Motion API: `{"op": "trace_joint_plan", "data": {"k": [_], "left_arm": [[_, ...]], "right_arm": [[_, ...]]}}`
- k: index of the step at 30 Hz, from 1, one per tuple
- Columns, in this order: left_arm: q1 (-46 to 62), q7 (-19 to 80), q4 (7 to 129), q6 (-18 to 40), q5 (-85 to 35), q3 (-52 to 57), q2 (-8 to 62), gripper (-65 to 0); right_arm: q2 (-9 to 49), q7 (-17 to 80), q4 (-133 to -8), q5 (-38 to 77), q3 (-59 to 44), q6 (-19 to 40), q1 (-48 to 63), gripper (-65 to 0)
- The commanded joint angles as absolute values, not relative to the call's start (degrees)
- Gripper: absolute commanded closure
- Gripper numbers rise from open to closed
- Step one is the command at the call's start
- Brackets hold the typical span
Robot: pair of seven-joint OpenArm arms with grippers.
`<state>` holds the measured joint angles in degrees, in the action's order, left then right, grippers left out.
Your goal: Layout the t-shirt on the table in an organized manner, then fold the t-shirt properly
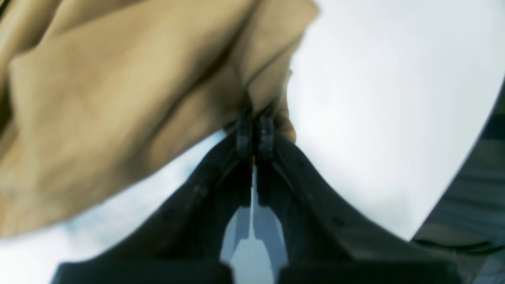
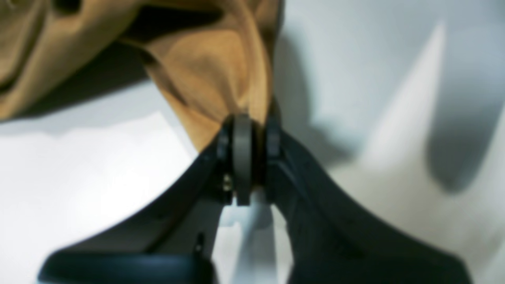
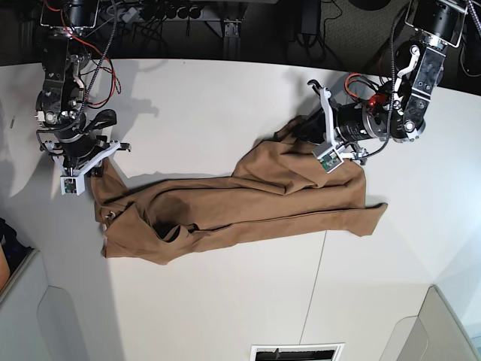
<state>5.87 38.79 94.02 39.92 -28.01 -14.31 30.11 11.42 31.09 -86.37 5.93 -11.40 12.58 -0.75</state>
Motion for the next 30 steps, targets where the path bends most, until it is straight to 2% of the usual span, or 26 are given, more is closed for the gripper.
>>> {"op": "trace_joint_plan", "data": {"k": [1, 8, 14, 23, 30], "left_arm": [[5.41, 39.05, 94.78, 40.0, -27.4, -13.04, 31.94, 0.0], [4.69, 39.0, 94.85, 40.0, -30.17, 1.17, 35.33, 0.0], [3.49, 42.33, 95.37, 40.0, -44.01, 12.25, 38.63, 0.0], [4.34, 51.11, 95.42, 40.0, -52.07, 13.52, 39.7, 0.0], [10.26, 52.16, 95.42, 40.0, -53.82, 13.52, 39.7, 0.0]], "right_arm": [[12.12, 30.02, -88.2, 5.96, -11.77, 13.28, -1.8, 0.0], [14.98, 32.23, -96.62, 6.02, -13.96, 13.96, -4.93, 0.0], [19.53, 38.3, -103.92, 12.78, -19.11, 13.96, -7.09, 0.0], [19.09, 41.23, -103.0, 16.71, -20.62, 16.71, -3.03, 0.0], [18.87, 41.17, -103.02, 16.95, -20.6, 17.02, 3.75, 0.0]]}}
